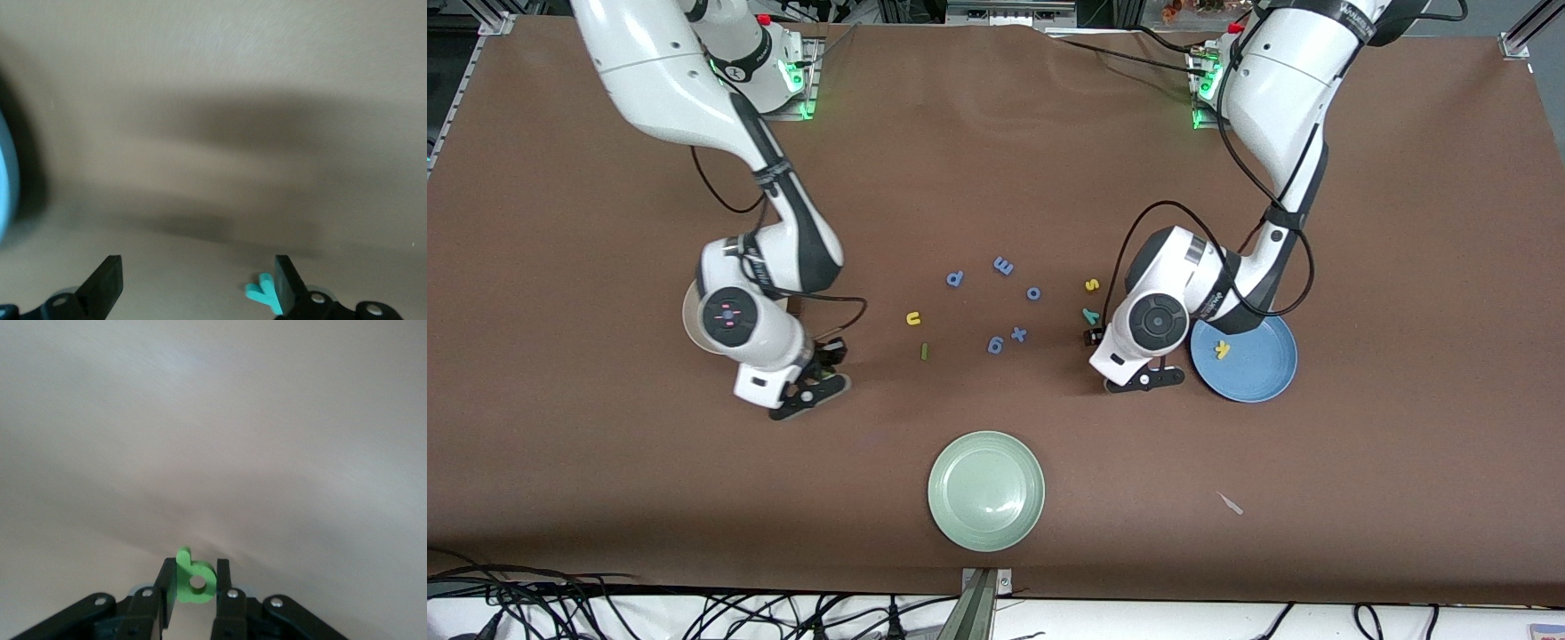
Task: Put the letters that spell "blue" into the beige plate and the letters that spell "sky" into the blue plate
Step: 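Grasp the green b with the right gripper while the left gripper grasps the y, then drop the b with the right gripper while the left gripper carries the y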
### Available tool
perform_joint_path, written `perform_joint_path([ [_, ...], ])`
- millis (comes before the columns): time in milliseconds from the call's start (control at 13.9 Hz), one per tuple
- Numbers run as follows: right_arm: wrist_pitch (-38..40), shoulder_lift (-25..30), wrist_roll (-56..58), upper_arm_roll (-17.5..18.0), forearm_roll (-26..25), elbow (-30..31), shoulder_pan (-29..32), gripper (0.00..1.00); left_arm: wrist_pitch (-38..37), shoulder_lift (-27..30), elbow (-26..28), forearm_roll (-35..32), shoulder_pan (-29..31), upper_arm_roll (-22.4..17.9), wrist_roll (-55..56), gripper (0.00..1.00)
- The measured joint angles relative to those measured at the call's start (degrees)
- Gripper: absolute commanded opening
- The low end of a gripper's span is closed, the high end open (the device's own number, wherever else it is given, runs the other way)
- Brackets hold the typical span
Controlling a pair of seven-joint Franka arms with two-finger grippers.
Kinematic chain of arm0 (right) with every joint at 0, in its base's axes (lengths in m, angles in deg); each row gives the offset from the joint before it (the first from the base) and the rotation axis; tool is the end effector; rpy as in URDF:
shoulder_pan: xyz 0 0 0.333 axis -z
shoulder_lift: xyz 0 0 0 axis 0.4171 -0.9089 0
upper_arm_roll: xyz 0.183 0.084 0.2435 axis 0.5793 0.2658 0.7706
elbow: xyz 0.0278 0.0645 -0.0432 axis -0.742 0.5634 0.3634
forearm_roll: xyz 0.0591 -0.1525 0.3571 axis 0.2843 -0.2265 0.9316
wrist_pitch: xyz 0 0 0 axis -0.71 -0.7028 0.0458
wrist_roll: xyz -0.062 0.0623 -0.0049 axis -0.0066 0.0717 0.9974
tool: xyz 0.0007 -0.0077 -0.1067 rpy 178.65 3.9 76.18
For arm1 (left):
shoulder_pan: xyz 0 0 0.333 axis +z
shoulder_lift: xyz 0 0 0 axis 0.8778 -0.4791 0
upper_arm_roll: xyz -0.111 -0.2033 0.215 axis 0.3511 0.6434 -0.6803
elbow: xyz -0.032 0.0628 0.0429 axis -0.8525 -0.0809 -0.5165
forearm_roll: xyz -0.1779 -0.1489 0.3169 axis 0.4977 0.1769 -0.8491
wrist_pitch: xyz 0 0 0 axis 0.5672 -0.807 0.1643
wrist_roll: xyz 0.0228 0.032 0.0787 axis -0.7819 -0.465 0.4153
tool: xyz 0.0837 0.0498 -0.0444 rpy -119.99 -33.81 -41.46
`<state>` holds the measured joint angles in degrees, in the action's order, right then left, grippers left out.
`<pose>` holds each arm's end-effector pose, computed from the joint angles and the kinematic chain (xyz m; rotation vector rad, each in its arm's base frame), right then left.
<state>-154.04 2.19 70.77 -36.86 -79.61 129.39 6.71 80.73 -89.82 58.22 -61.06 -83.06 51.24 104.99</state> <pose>0.6541 0.1895 0.2272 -3.0513 -0.7386 0.0655 0.6009 -0.3087 0.1961 -2.9880 -0.3823 0.3857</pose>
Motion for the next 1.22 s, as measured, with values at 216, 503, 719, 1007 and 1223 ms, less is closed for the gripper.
perform_joint_path([
  [216, 0.16, 3.53, 2.48, -0.7, 0.0, 5.76, 3.35, 0.17, 3.61, 0.0, 2.23, 1.27, -0.81, 1.72, 12.9, 1.0],
  [503, 0.23, 8.27, 2.69, -3.52, 0.0, 13.07, 3.63, 0.19, 8.46, 0.67, 5.11, 1.47, -1.09, 2.93, 21.69, 1.0],
  [719, 0.32, 11.21, 2.69, -6.18, 0.01, 18.75, 3.66, 1.0, 15.98, 2.16, 10.72, 1.51, -0.97, 2.92, 22.8, 1.0],
  [1007, 0.57, 11.61, 0.59, -6.84, 0.27, 20.12, 3.53, 1.0, 19.39, 4.82, 15.08, 1.54, -0.97, 3.12, 23.09, 0.9],
  [1223, 0.75, 11.95, -7.37, -3.64, 1.25, 18.35, 3.14, 1.0, 19.45, 5.55, 15.76, 1.54, -0.96, 3.35, 23.4, 0.69],
])
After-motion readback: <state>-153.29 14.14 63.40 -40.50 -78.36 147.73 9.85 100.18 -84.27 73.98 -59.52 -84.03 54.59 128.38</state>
